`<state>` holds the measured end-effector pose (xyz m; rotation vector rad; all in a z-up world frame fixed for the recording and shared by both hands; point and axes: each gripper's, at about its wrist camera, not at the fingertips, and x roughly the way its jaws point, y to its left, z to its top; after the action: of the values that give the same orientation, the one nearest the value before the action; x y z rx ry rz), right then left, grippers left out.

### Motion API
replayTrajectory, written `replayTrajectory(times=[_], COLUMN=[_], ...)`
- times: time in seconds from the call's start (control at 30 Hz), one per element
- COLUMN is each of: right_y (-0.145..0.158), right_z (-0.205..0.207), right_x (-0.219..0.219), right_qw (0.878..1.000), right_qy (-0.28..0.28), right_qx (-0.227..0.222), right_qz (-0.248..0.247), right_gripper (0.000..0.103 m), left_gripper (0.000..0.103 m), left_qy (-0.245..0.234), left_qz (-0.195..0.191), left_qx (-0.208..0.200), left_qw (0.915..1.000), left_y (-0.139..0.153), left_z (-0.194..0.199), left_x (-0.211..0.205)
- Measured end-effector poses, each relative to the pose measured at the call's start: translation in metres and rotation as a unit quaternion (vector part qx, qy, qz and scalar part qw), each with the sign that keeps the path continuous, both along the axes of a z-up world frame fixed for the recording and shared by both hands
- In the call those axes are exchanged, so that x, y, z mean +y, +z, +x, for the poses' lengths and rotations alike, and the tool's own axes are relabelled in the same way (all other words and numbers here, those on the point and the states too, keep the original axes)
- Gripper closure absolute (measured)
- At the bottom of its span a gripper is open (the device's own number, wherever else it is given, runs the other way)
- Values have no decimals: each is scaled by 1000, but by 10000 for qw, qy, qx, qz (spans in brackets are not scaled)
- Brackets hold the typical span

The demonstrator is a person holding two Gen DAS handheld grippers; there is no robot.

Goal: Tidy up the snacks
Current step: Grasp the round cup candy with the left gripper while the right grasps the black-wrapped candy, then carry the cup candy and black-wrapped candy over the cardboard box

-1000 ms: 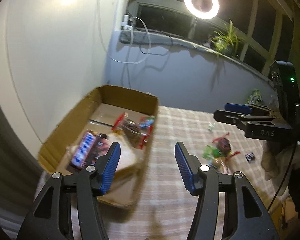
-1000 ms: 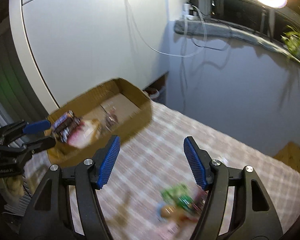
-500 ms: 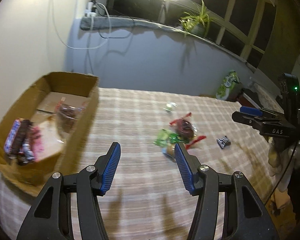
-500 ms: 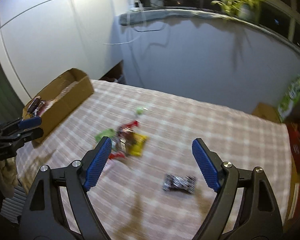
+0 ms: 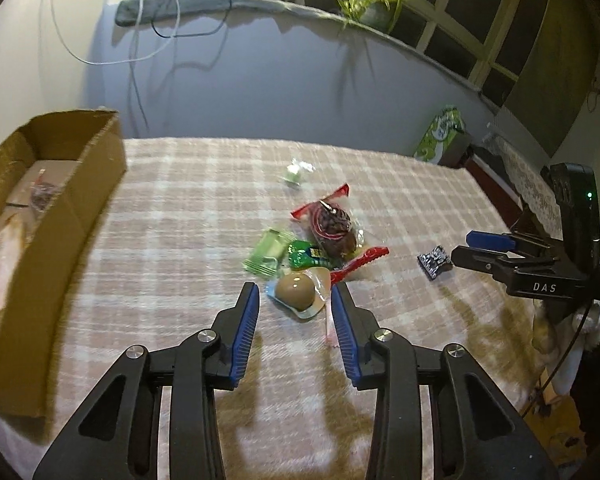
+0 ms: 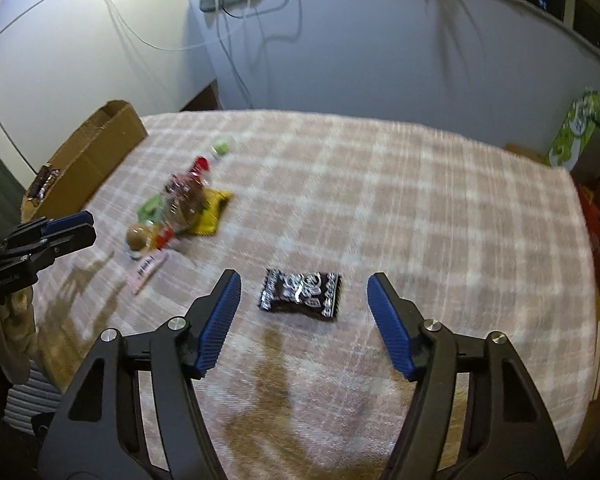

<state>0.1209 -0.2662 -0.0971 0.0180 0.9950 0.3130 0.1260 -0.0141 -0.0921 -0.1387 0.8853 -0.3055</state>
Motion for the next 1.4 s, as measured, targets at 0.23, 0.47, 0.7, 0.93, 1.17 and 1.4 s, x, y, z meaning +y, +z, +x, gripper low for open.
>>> replayTrajectory(times=[0.23, 0.47, 0.7, 0.93, 1.17, 1.4], right_y=[-15, -28, -28, -26, -23, -17], right_z=[1, 9, 8, 7, 3, -1], right_x=[8, 18, 24, 21, 13, 10], right_qw=[9999, 9993, 9977, 9981, 9989, 9993], right_qy=[10, 31, 89, 48, -23, -102], right_qx=[72, 104, 13, 13, 26, -36], right_qz=[-127, -359, -670, -608, -465, -352], right_gripper=[34, 34, 58, 79, 90, 92], left_gripper=[67, 73, 74, 79, 79, 79], left_qy=[-63, -59, -97, -79, 10, 51], left_qz=[330, 548, 686, 719, 620, 543], left_qx=[87, 149, 68, 12, 5, -98], left_qw=[9994, 9984, 9976, 9974, 9981, 9985], left_y=[-14, -25, -27, -24, -23, -14], left_z=[14, 21, 23, 23, 20, 12], left_x=[-15, -19, -23, -24, -19, -13])
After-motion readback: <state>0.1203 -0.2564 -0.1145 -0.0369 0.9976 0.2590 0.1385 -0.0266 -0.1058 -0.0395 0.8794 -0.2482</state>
